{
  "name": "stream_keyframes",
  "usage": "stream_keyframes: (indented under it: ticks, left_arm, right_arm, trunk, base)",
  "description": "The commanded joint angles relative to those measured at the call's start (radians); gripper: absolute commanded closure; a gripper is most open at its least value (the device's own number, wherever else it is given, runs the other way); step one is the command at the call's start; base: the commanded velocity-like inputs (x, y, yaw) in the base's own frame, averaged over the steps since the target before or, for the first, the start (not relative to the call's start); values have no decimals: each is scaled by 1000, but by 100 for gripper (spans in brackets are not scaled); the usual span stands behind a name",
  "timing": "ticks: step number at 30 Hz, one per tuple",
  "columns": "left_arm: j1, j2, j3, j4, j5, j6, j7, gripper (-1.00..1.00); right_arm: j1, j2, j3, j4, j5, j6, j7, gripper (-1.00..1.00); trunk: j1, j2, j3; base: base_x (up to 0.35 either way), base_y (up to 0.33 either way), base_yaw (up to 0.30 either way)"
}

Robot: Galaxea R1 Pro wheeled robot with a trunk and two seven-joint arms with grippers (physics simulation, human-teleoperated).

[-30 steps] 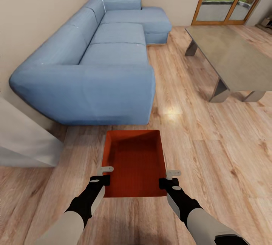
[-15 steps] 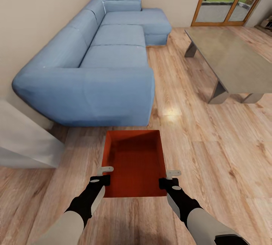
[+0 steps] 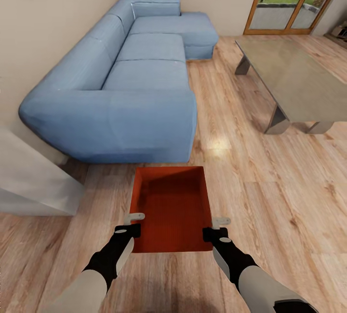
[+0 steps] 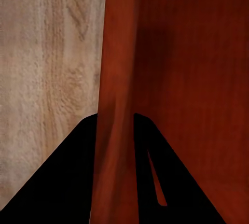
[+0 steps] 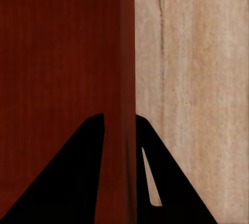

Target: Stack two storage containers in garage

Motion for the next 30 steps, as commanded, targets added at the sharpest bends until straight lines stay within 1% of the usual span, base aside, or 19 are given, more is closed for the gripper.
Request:
stream_keyframes:
  ticks: [1,6,11,30]
  left_arm:
    - [0,3,0,-3,-16,10,22,100]
    - [0,3,0,-3,-16,10,22,100]
    - [0,3,0,-3,-16,10,21,100]
    - [0,3,2,-1,-14,10,22,100]
  right_arm:
    - [0,-3,-8,-1,12,5,-7,100]
    - [0,-3,-9,0,12,9,-8,100]
    - [-1,2,-9,-1,12,10,-9,100]
    - [-2,3,-10,-2,12,7,-9,100]
  trunk:
    - [-4,7,3]
    - [-23,42,18]
    - [-42,77,34]
    - [-115,210,94]
  base:
    - [0,0,0]
    - [0,0,0]
    - [0,0,0]
    - [0,0,0]
